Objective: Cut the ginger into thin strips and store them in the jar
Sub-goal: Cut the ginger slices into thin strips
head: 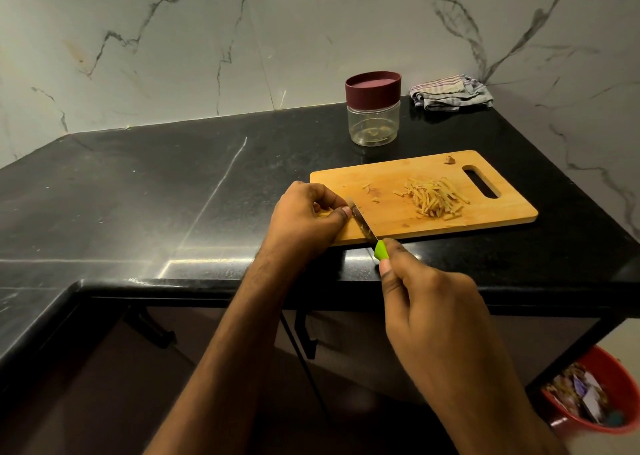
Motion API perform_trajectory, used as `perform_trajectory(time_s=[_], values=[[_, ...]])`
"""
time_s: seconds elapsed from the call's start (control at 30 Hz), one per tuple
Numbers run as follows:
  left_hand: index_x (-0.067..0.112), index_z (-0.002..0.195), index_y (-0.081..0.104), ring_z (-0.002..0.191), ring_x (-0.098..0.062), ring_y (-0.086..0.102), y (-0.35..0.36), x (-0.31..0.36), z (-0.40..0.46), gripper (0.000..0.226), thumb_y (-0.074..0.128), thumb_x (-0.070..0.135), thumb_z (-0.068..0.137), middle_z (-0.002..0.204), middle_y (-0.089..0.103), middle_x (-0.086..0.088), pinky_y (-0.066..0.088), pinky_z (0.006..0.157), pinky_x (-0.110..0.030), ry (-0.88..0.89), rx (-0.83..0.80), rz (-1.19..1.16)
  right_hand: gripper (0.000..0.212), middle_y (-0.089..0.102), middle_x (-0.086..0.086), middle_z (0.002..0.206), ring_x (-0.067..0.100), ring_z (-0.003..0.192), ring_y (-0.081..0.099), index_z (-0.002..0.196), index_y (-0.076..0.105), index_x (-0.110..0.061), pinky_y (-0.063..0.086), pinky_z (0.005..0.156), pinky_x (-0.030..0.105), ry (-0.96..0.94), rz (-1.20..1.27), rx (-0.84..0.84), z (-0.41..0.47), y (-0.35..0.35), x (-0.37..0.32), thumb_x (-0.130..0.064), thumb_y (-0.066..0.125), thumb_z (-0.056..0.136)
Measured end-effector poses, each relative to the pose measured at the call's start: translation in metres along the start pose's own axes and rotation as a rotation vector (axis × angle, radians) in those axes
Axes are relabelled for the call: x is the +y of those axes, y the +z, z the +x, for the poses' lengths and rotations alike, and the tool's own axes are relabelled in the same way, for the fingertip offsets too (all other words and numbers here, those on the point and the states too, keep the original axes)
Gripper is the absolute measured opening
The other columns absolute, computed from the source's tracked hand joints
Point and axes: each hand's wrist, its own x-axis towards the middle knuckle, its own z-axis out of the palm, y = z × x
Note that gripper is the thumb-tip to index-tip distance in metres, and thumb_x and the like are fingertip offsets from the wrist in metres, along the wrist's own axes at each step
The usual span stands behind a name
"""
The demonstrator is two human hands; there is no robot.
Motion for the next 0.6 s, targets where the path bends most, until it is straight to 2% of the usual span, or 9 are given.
perform_trajectory(time_s=[0.1,0.2,0.3,0.4,0.5,0.6], values=[[0.031,0.075,0.069,0.100,-0.017,0.057,0.000,0.002,0.000,0.013,0.074,0.032,0.087,0.107,0.064,0.000,0.051,0.093,-0.045,0.006,0.002,0.025,0.039,0.034,-0.015,0.045,0.000,0.036,0.038,0.123,0.064,-0.016,0.019,0.037,0.006,-0.013,0.004,-0.025,-0.006,-0.007,0.004,-0.033,0.047,0.093],[0.032,0.074,0.067,0.099,-0.016,0.057,-0.001,0.001,0.000,0.015,0.074,0.033,0.087,0.108,0.061,0.002,0.051,0.092,-0.042,0.013,0.015,0.035,0.041,0.034,-0.016,0.044,0.003,0.036,0.042,0.116,0.069,-0.018,0.023,0.038,0.006,-0.043,-0.031,-0.016,-0.013,-0.017,0.004,-0.036,0.042,0.090],[0.032,0.076,0.069,0.100,-0.018,0.059,0.000,-0.001,0.000,0.012,0.075,0.035,0.086,0.107,0.063,0.000,0.051,0.091,-0.041,0.024,0.017,0.038,0.041,0.051,-0.011,0.050,0.008,0.042,0.051,0.117,0.069,-0.020,0.036,0.037,0.022,-0.039,-0.085,0.019,-0.021,-0.023,0.004,-0.036,0.046,0.087],[0.029,0.081,0.070,0.102,-0.013,0.055,-0.001,-0.002,-0.002,0.009,0.074,0.034,0.088,0.110,0.059,0.002,0.048,0.089,-0.035,0.032,0.021,0.027,0.040,0.047,-0.007,0.058,0.011,0.045,0.048,0.122,0.065,-0.032,0.033,0.038,0.024,0.025,-0.170,0.016,-0.024,-0.025,0.004,-0.036,0.049,0.086],[0.028,0.086,0.071,0.101,-0.010,0.051,-0.001,-0.002,-0.005,0.007,0.070,0.031,0.092,0.109,0.054,0.005,0.041,0.085,-0.027,0.041,0.033,0.029,0.044,0.044,-0.007,0.068,0.011,0.050,0.047,0.130,0.054,-0.041,0.043,0.037,0.032,0.074,-0.213,-0.023,-0.025,-0.027,0.003,-0.039,0.051,0.086],[0.033,0.086,0.071,0.097,-0.007,0.049,-0.001,-0.002,-0.006,0.012,0.065,0.027,0.096,0.107,0.053,0.007,0.038,0.079,-0.023,0.056,0.034,0.038,0.046,0.044,-0.008,0.073,0.011,0.052,0.048,0.132,0.049,-0.044,0.046,0.040,0.034,0.100,-0.222,-0.048,-0.024,-0.028,0.001,-0.040,0.049,0.087]])
